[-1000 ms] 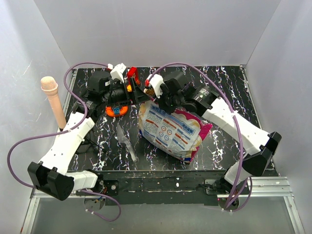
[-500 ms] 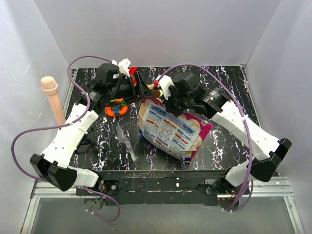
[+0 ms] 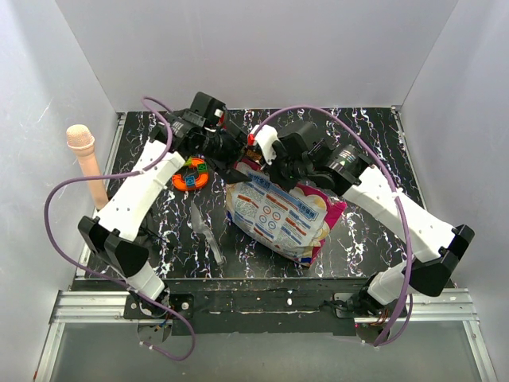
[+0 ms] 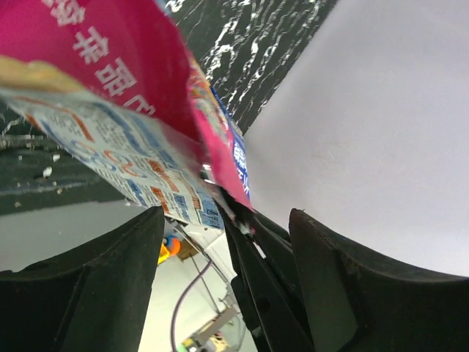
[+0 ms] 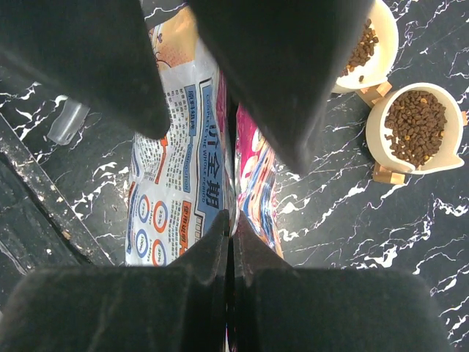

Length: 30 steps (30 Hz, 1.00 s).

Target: Serve the pet food

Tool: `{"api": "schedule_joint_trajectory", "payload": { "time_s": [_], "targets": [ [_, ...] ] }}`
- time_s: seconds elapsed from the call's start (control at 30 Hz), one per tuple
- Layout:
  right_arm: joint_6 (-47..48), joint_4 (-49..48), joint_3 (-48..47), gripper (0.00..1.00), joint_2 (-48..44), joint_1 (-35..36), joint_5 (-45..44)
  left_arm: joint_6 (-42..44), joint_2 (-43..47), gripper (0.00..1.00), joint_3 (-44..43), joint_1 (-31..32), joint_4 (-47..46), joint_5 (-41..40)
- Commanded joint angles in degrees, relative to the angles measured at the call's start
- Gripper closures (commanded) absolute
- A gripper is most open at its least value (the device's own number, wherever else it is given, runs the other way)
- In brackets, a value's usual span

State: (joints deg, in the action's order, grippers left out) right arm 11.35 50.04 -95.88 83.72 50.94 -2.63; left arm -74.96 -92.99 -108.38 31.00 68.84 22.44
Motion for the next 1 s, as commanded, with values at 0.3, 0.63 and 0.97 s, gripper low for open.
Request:
{"api": "schedule_joint_trajectory", "payload": {
  "time_s": [0.3, 0.63, 0.97],
  "targets": [
    [1.4, -0.8, -2.1, 0.91, -1.6, 1.9, -5.0, -17.8, 1.8, 0.73, 6.9, 3.9, -2.4, -10.3],
    [3.8, -0.6, 2.0, 0.66, -1.7, 2.1, -7.2, -19.3, 3.6, 1.00, 7.7, 4.0, -5.3, -12.9],
    [0.4, 0.8, 11.0, 0.98, -12.4, 1.9, -14.0, -18.6, 1.0, 1.00, -0.8, 3.9, 3.5, -18.6]
  ]
}}
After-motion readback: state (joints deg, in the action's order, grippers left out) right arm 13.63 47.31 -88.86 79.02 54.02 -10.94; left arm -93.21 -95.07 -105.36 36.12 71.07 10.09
